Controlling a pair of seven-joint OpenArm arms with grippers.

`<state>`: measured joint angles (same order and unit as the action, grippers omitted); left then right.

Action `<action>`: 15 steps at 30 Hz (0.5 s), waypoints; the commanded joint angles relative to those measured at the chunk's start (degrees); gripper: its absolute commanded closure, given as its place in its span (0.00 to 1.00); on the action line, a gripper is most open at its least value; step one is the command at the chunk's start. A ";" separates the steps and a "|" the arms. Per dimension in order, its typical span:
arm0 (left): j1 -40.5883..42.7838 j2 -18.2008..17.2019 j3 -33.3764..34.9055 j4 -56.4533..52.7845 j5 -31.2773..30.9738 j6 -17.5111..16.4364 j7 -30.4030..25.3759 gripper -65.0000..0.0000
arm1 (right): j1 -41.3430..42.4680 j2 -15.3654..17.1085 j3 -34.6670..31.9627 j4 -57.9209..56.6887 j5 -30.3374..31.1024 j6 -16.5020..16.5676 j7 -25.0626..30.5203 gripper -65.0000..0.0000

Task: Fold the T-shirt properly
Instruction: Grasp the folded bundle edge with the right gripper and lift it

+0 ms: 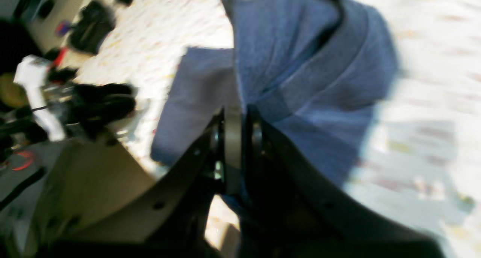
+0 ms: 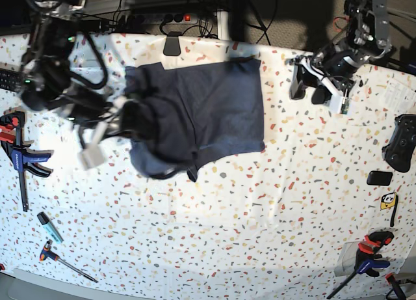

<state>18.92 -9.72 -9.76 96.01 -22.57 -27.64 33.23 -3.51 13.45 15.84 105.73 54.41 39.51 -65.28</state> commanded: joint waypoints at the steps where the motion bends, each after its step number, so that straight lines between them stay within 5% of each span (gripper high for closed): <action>1: 0.04 -0.44 -0.26 1.09 -0.42 -0.31 -1.40 0.50 | 0.81 -0.98 -1.62 1.20 0.98 0.49 1.60 1.00; 8: 1.11 -0.50 -0.26 1.11 0.02 -0.26 -1.36 0.50 | 0.79 -9.27 -15.06 1.14 -10.91 0.48 6.10 1.00; 15: 1.99 -0.48 -0.26 1.11 0.00 -0.26 -1.36 0.50 | 0.79 -12.24 -25.99 -0.35 -20.31 -3.19 12.31 1.00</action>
<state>20.93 -9.82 -9.78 96.03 -22.04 -27.53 32.91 -3.49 1.54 -10.20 104.71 32.95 36.64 -54.13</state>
